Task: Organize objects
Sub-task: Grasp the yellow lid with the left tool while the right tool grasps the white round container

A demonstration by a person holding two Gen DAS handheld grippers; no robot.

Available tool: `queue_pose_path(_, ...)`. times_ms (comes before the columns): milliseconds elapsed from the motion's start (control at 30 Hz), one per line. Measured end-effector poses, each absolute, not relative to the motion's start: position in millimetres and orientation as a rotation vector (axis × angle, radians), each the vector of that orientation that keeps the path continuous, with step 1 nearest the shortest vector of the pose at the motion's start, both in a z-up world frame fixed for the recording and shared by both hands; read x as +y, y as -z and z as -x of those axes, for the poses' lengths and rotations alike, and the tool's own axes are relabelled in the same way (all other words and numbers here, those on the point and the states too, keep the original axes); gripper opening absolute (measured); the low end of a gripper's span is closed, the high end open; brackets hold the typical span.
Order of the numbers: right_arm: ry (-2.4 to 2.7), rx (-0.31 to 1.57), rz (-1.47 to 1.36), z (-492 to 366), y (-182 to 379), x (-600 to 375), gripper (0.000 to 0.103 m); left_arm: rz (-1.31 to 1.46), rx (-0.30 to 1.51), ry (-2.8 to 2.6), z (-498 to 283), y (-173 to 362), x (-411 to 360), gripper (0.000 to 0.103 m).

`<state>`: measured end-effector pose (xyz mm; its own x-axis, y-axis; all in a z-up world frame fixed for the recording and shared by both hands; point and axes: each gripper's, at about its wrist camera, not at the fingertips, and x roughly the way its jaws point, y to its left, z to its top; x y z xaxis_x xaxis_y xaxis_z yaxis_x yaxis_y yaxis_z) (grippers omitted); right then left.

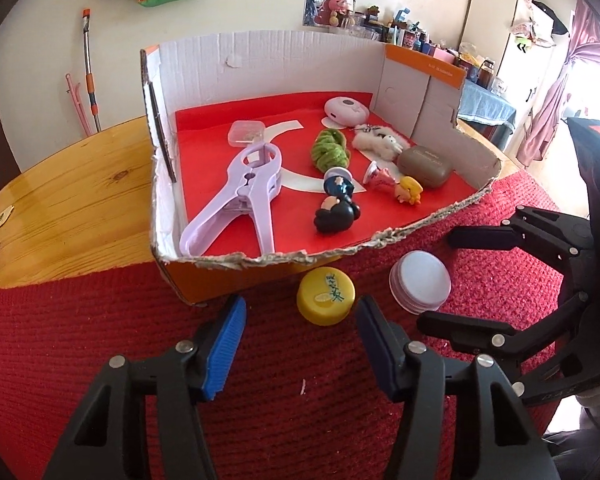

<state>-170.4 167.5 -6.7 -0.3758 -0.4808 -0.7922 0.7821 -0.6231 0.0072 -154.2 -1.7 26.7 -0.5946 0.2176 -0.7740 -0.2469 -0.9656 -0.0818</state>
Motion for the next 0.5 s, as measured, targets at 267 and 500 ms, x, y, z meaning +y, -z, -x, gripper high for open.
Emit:
queue_pose_path(267,2.055,0.507,-0.992,167.5,6.2,159.6,0.064,1.235,0.040,-2.564,157.6,-27.1,2.0,0.031)
queue_pose_path(500,2.013,0.534,-0.954,159.0,6.0,151.5,0.039,1.211,0.047,-2.537,152.7,-27.7,9.3,0.031)
